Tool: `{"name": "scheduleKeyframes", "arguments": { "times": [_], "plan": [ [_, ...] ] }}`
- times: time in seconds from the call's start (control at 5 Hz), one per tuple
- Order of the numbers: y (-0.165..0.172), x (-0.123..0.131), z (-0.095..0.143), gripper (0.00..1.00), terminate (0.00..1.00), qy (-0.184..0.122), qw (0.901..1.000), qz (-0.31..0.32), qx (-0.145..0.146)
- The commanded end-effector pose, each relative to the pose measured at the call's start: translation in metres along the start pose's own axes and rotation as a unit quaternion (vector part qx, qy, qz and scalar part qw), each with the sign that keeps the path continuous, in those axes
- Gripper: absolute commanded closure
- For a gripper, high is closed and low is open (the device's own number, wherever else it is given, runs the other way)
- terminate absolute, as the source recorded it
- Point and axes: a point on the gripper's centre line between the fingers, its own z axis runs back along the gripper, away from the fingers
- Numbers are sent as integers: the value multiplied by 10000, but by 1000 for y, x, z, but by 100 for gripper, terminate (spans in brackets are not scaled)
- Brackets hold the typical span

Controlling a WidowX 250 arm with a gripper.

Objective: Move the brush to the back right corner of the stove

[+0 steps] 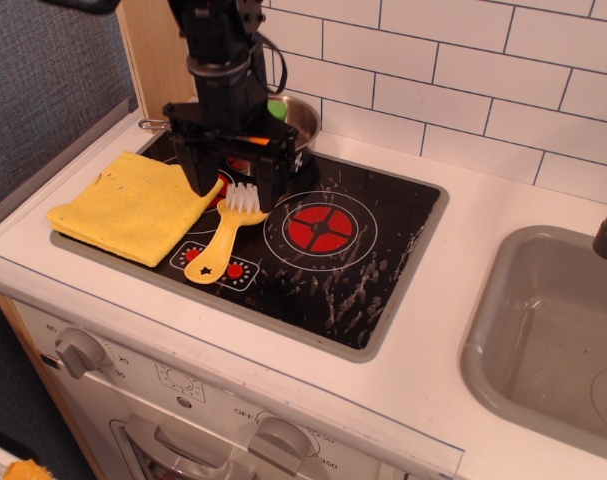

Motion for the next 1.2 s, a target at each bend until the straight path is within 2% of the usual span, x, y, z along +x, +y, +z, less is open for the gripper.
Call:
{"name": "scheduleKeyframes", "arguments": {
  "times": [0.0,0.2,0.4,0.6,0.8,1.0],
  "plan": [
    [13,6,-33,0,0,215,9973,-269,642],
    [12,7,-40,0,0,302,9971,-246,647],
    [11,6,-41,100,0,245,9978,-202,587],
    [8,6,-32,100,0,76,9982,-193,557],
    [3,5,-3,100,0,-171,9984,-84,531],
    [-21,22,20,100,0,-206,9995,29,257]
  ]
}}
